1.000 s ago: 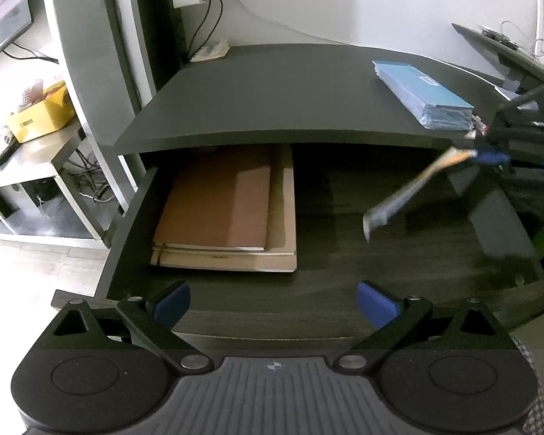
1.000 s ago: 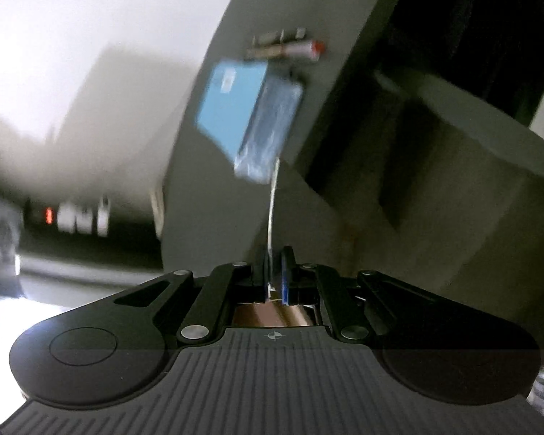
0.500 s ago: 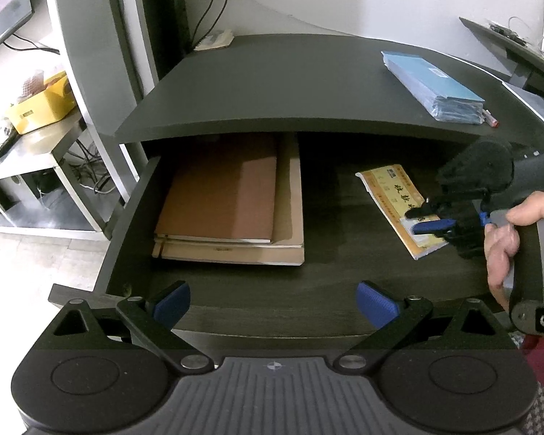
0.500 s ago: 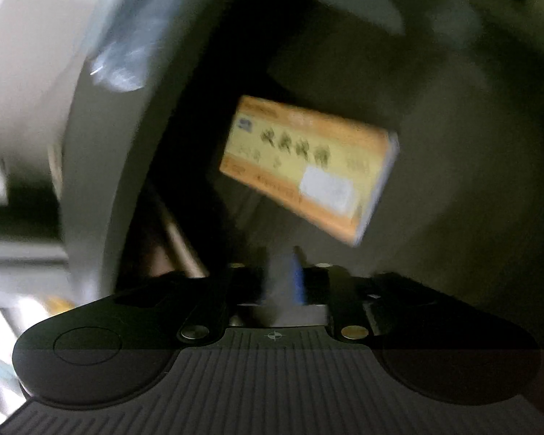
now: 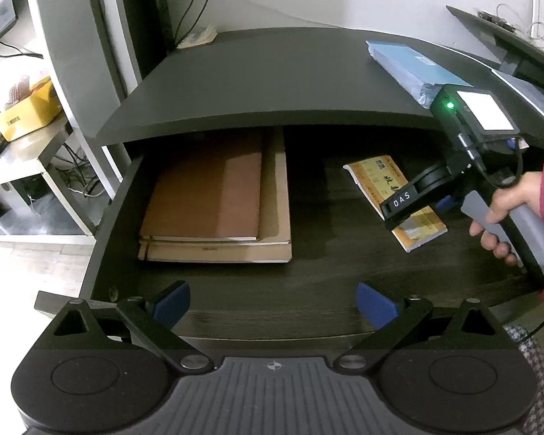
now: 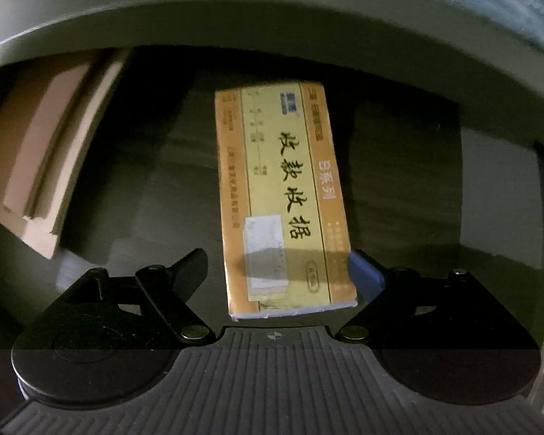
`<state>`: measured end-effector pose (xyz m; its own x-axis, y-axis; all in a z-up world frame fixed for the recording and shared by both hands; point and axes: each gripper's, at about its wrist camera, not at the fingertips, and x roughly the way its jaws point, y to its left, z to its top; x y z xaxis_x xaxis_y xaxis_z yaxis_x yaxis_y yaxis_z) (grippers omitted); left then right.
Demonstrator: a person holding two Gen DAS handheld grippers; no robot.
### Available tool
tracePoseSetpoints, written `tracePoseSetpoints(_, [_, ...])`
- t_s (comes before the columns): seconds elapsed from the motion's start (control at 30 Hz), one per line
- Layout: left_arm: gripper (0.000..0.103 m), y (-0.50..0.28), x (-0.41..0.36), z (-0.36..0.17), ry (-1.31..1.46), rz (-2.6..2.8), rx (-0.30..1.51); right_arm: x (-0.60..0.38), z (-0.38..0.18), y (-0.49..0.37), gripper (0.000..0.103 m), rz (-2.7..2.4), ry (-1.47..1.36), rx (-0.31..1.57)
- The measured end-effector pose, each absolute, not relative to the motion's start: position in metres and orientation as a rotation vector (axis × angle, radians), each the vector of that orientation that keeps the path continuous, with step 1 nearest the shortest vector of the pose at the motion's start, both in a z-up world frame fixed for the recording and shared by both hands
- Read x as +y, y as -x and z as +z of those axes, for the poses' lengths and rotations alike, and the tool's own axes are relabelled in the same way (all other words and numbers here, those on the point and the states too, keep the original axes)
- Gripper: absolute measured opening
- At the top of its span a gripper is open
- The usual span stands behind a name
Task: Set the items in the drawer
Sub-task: 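Lower the orange book onto the drawer floor and open the right tool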
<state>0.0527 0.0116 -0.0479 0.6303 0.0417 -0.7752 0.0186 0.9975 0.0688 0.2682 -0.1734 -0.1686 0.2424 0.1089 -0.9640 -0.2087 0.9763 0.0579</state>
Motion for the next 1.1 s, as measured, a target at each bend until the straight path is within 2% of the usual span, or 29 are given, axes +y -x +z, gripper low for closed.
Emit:
tracePoseSetpoints(0.37, [0.099, -0.055, 0.012, -0.050, -0.067, 0.014, 0.900, -0.159, -0.179, -0.271, 0.085, 0.202, 0.182, 1.344])
tracePoseSetpoints(0.57, [0.099, -0.056, 0.011, -0.051, -0.065, 0.015, 0.904, -0.152, -0.176, -0.271, 0.084, 0.099, -0.039, 1.389])
tracePoseSetpoints(0.77, [0.099, -0.054, 0.012, -0.050, -0.065, 0.020, 0.901, -0.160, -0.170, -0.271, 0.084, 0.074, -0.189, 1.343])
tracePoseSetpoints(0.87, [0.099, -0.053, 0.011, -0.049, -0.065, 0.022, 0.897, -0.170, -0.146, -0.257, 0.084, 0.092, -0.229, 1.273])
tracePoseSetpoints(1.0, [0.099, -0.052, 0.009, -0.048, -0.067, 0.013, 0.890, -0.187, -0.083, -0.231, 0.085, 0.160, -0.251, 1.135])
tracePoseSetpoints(1.1, [0.099, -0.052, 0.008, -0.048, -0.067, 0.007, 0.891, -0.214, -0.028, -0.214, 0.084, 0.236, -0.238, 0.946])
